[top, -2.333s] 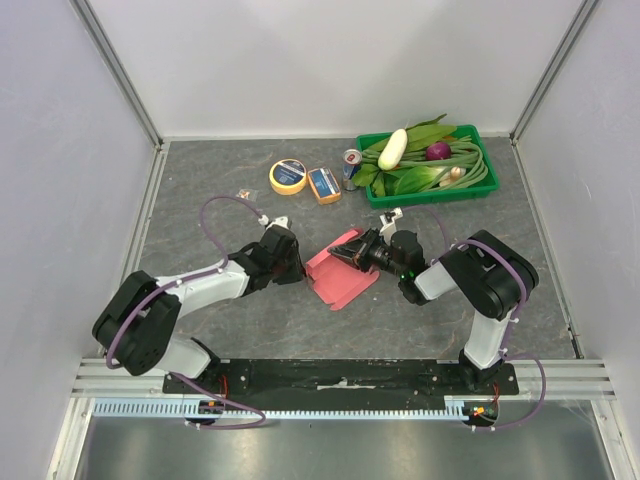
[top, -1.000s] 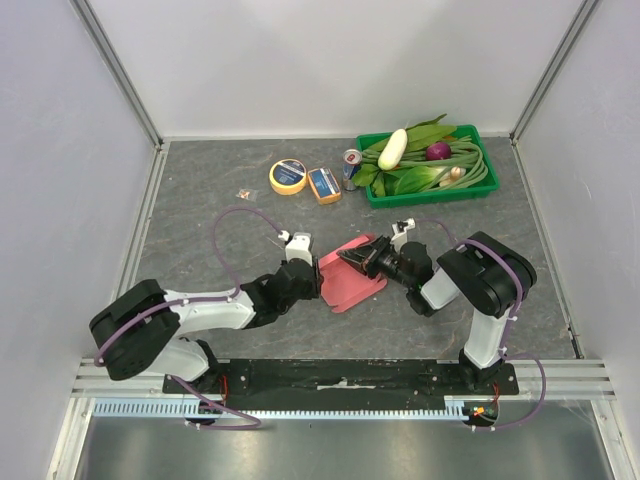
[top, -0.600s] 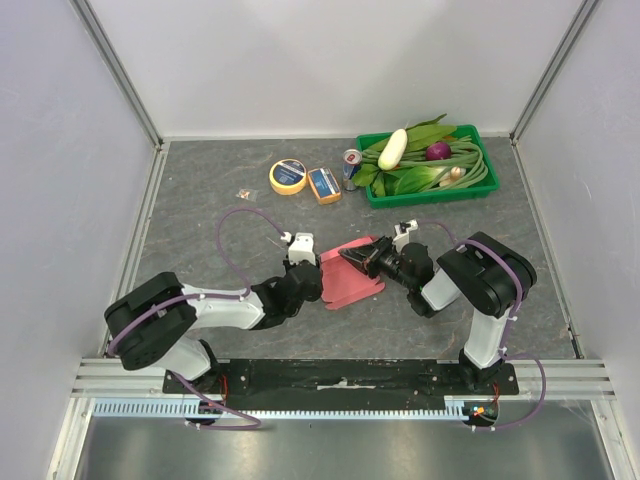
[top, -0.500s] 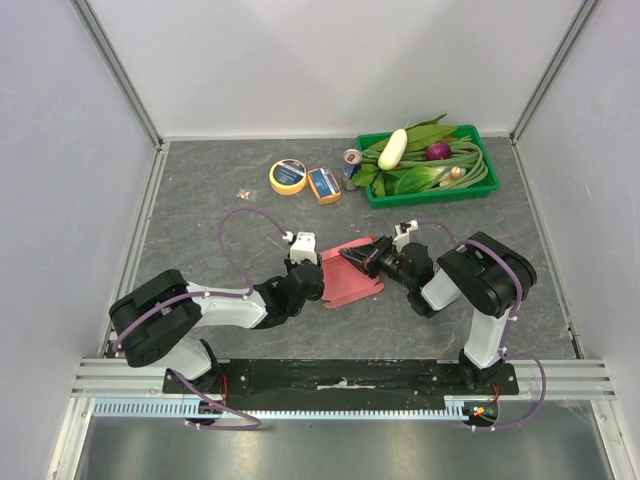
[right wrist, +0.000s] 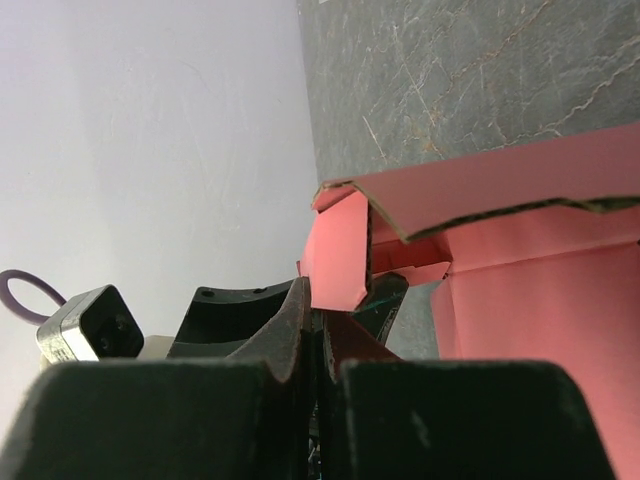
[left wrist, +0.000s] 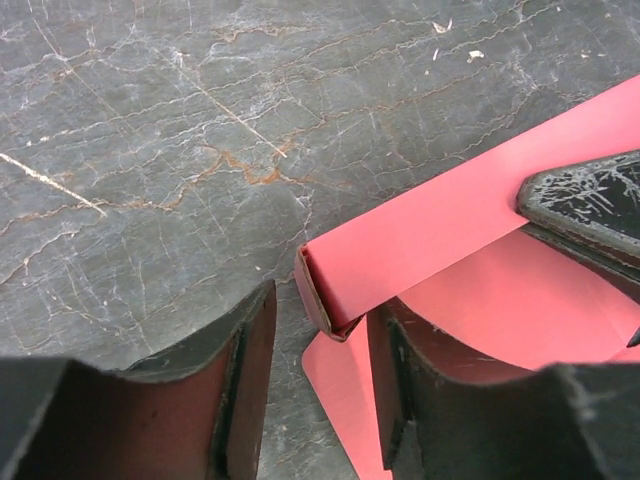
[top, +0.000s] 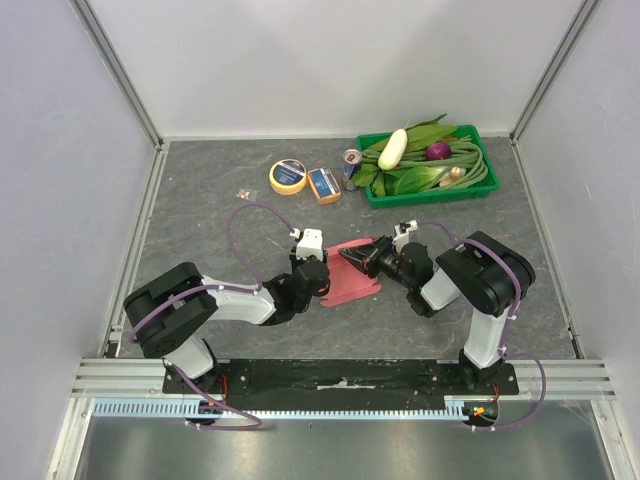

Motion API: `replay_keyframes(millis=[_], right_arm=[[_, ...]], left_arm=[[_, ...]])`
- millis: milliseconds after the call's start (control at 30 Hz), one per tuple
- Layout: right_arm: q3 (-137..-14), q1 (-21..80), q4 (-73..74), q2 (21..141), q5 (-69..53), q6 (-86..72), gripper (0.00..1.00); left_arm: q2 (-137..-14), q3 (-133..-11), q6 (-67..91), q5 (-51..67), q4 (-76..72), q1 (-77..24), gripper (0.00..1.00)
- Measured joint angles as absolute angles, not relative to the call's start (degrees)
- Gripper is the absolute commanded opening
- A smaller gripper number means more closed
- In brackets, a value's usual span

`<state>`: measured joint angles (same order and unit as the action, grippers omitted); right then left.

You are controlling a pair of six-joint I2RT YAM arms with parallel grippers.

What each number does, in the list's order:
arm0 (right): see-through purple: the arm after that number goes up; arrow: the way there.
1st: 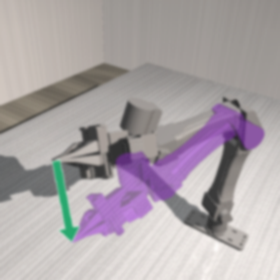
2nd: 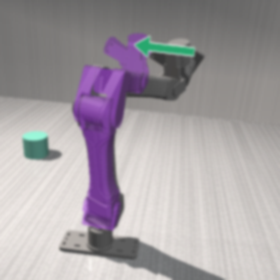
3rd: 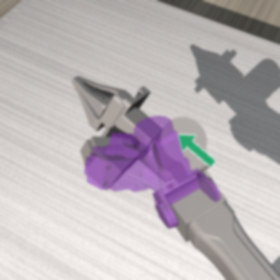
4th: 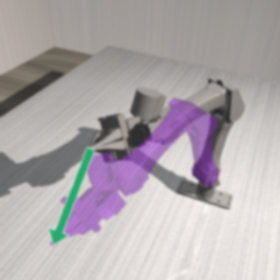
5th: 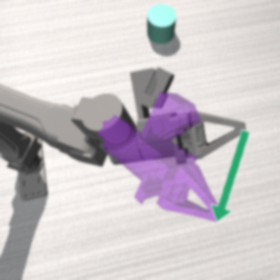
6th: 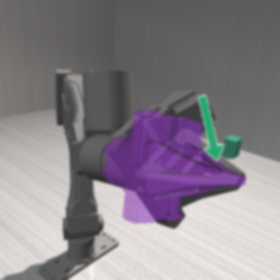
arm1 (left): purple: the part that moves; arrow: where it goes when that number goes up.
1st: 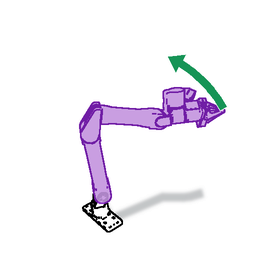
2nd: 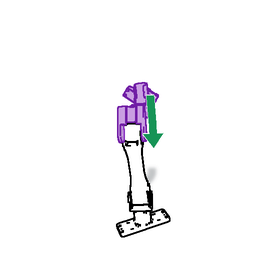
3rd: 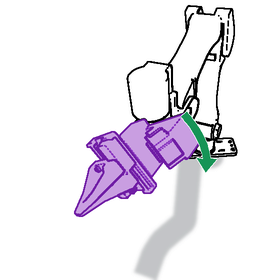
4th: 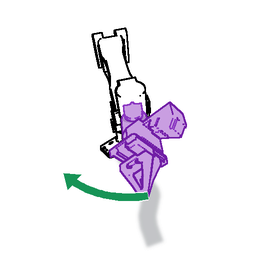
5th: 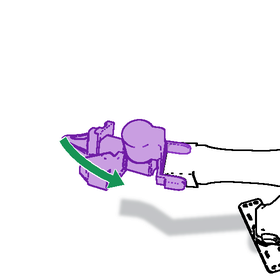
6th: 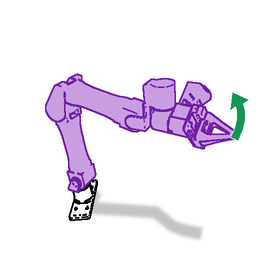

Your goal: Fold the paper box

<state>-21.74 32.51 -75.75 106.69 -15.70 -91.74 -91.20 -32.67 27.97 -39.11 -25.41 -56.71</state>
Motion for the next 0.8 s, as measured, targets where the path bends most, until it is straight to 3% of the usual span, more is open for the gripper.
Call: replay_keyframes(millis=[167, 467, 700, 800], right_arm=[[-22.3, 32.5, -75.4, 106.8, -16.1, -91.7, 0.0], [-22.7, 32.6, -75.1, 107.0, -16.7, -91.7, 0.0], [-23.0, 32.5, -75.6, 108.0, -16.5, -92.2, 0.0], [-23.1, 32.4, -75.9, 108.3, -16.1, -92.5, 0.0]], left_arm=[[-90.6, -31.4, 26.3, -38.3, -28.1, -56.6, 0.51], [-89.4, -29.3, 22.3, -36.3, -31.6, -56.2, 0.36], [-92.0, -30.4, 21.1, -37.8, -33.3, -55.5, 0.19], [-94.0, -32.6, 21.1, -39.3, -32.7, -55.1, 0.27]])
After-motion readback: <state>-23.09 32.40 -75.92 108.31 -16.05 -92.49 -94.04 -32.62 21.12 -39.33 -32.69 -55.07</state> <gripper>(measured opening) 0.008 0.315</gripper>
